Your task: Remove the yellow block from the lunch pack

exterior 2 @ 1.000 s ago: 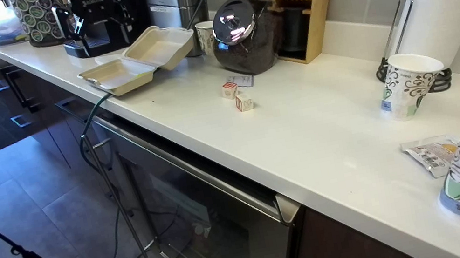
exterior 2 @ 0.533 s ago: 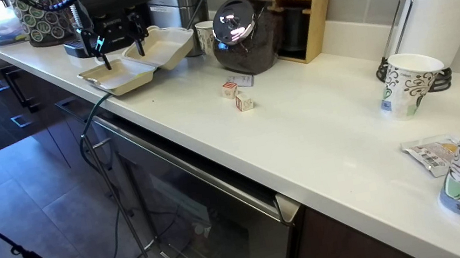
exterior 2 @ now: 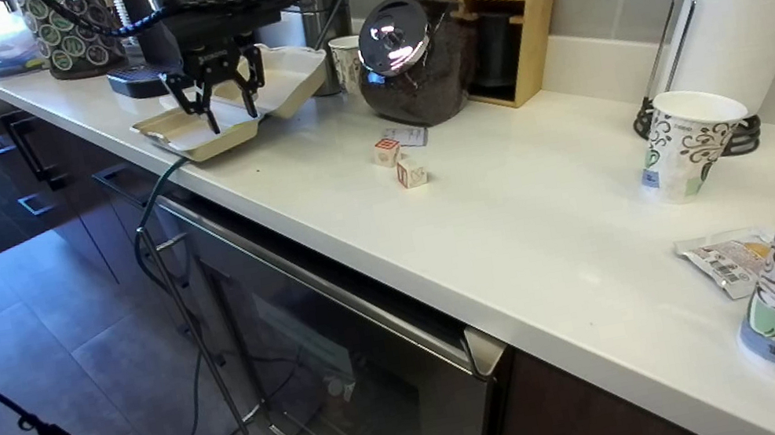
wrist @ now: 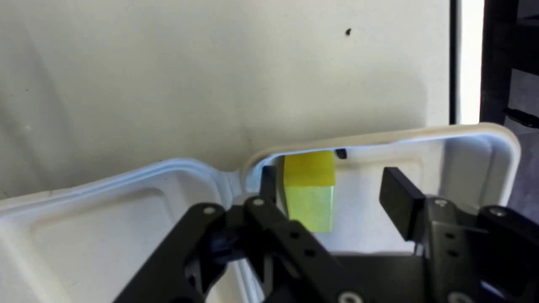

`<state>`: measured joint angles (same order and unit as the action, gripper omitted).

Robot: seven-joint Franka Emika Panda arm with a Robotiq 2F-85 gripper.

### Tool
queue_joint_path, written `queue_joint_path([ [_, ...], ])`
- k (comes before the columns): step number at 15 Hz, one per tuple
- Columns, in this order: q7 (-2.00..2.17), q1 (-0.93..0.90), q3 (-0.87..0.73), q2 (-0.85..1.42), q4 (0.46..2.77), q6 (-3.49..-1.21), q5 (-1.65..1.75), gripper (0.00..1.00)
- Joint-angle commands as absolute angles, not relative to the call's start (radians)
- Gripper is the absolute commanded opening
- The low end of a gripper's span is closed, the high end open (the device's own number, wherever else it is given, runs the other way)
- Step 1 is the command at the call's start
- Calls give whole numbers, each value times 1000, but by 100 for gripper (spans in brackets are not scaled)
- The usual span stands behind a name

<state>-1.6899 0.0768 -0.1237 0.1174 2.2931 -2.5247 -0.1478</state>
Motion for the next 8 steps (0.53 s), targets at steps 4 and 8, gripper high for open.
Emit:
queue_joint_path([
  [4, -1712, 123, -70, 189, 2230, -2530, -156, 69],
  [8, -1711, 136, -55, 209, 2209, -2522, -153, 42],
])
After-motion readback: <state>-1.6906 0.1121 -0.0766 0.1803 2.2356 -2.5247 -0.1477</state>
